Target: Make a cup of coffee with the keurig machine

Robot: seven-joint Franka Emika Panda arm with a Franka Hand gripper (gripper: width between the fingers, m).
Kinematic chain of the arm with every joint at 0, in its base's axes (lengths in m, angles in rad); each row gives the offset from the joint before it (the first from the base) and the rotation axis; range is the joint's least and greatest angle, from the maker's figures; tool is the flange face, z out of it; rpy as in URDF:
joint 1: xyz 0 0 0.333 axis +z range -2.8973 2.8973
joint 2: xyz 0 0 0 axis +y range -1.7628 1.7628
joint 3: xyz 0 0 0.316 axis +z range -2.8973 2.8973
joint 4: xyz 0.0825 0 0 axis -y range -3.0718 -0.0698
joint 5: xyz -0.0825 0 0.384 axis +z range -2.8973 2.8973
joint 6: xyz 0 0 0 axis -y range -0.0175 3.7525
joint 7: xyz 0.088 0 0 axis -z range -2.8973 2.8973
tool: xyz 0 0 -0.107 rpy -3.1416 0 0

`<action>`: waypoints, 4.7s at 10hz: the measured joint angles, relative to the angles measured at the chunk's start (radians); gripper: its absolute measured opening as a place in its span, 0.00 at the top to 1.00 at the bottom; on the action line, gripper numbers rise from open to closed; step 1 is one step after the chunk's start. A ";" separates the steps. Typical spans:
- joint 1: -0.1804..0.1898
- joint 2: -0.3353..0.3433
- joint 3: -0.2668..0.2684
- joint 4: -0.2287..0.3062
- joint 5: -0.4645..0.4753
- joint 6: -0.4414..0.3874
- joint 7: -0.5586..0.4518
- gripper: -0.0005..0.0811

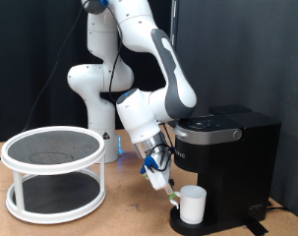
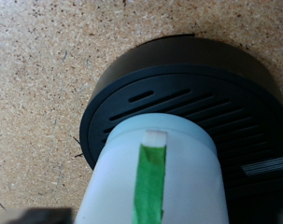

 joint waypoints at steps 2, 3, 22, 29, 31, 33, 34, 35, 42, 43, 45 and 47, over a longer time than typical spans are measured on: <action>-0.001 -0.009 -0.007 -0.015 -0.053 -0.022 0.015 0.26; -0.006 -0.024 -0.012 -0.043 -0.091 -0.041 0.005 0.26; -0.080 -0.498 -0.137 -0.239 -0.031 -0.711 -0.229 0.09; -0.079 -0.729 -0.151 -0.297 0.009 -0.941 -0.126 0.09; -0.083 -0.800 -0.167 -0.286 -0.054 -1.019 0.004 0.09; -0.087 -0.870 -0.192 -0.282 -0.075 -1.074 0.069 0.09; -0.088 -0.916 -0.202 -0.296 -0.075 -1.077 0.085 0.09; -0.088 -0.911 -0.200 -0.295 -0.078 -1.077 0.084 0.09; -0.131 -0.864 0.005 -0.079 -0.500 -0.797 0.066 0.09; -0.133 -0.808 -0.007 -0.038 -0.500 -0.816 0.069 0.09; -0.134 -0.815 0.003 -0.045 -0.532 -0.803 0.066 0.09; -0.165 -0.821 0.063 -0.031 -0.716 -0.772 0.098 0.09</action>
